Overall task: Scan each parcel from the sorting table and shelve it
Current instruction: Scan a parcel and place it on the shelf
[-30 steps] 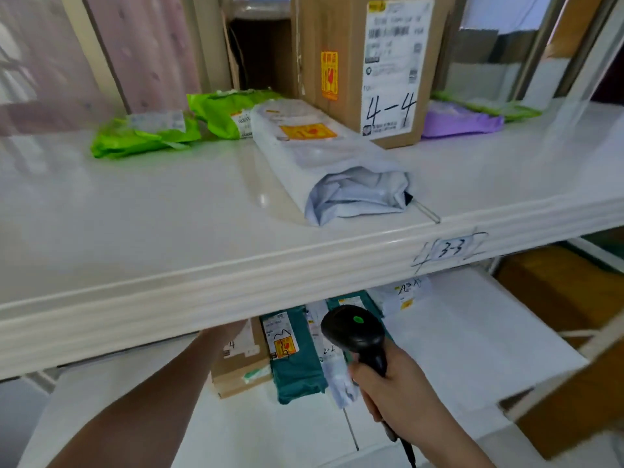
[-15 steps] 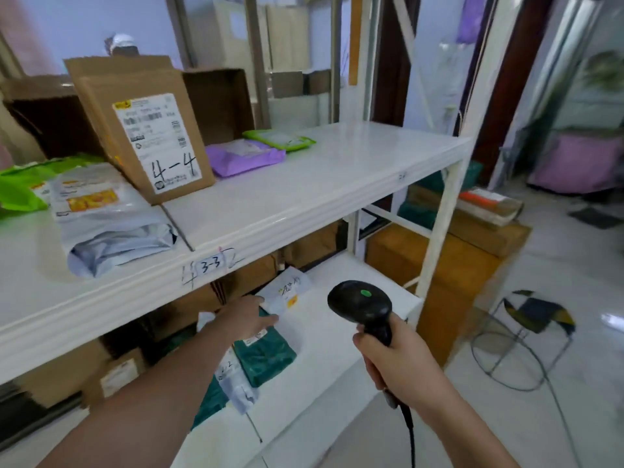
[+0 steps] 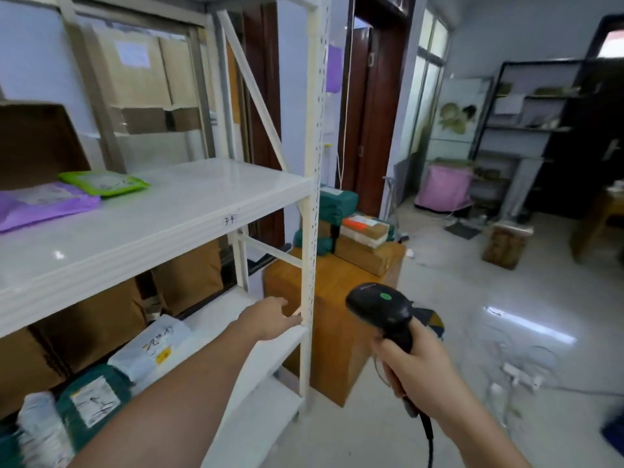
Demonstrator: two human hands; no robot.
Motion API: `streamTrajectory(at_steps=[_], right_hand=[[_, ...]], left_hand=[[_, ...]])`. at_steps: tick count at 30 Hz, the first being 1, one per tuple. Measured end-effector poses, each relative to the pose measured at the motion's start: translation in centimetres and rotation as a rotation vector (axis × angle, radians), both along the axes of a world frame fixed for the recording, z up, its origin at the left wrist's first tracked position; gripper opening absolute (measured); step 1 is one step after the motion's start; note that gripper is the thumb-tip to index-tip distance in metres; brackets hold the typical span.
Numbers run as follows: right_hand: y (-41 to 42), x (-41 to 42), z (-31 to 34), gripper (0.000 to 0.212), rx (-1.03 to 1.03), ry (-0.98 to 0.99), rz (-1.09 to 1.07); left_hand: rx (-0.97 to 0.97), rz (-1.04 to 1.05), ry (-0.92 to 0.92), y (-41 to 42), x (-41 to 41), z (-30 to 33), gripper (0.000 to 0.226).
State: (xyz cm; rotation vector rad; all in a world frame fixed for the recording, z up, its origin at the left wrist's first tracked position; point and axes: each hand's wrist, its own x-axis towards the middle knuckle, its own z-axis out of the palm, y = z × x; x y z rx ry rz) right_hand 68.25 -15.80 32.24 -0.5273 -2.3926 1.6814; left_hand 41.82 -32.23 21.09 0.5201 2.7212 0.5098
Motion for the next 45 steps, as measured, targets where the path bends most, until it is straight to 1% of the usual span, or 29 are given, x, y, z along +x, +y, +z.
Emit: streamTrajectory(at_steps=[1,3,6,10,12,18,23,27,33,38,41,45], right_hand=[[1.3,-0.1,0.2,0.002,-0.012,0.006,-0.013],[3.5,-0.6,0.4,0.002,-0.020,0.006,-0.032],[6.6,-2.1,0.3,0.002,0.005,0.008,-0.074],[10.5,-5.4,-0.3,0.006,0.029,0.015,-0.132],[12.5,-7.3,-0.5,0.005,0.028,0.023,-0.167],[19.1,-12.7,-0.7,0.004,0.002,0.034,-0.272],[25.5,-17.6,-1.1,0.005,-0.024,0.026,-0.286],[32.1,-22.4,-2.0,0.003,-0.029,0.005,-0.274],[41.7,-31.1,-2.6,0.003,0.069,-0.030,-0.184],[47.3,-38.3,-3.8,0.006,0.111,-0.048,-0.108],[50.1,-42.7,-4.6,0.005,0.073,-0.074,-0.071],[53.4,-48.8,-5.7,0.005,0.026,-0.098,-0.043]], left_hand=[[0.003,-0.023,0.018,2.0,-0.3,0.1,0.080],[0.034,-0.068,0.034,5.3,-1.4,0.2,0.075],[0.055,-0.091,0.022,9.2,-3.8,-0.6,0.080],[0.017,-0.151,0.038,14.6,-8.4,-1.0,0.085],[-0.010,-0.195,0.043,17.5,-10.9,-0.8,0.087],[-0.023,-0.233,0.041,26.4,-17.3,-1.1,0.080],[-0.089,-0.269,0.031,33.5,-22.9,-1.8,0.083],[-0.083,-0.233,0.029,39.2,-27.9,-2.5,0.083],[0.011,-0.098,-0.025,45.5,-34.3,-3.1,0.082],[0.108,0.070,-0.128,48.5,-39.0,-4.4,0.087],[0.162,0.141,-0.205,50.0,-42.6,-6.3,0.092],[0.274,0.250,-0.315,52.2,-48.3,-10.2,0.092]])
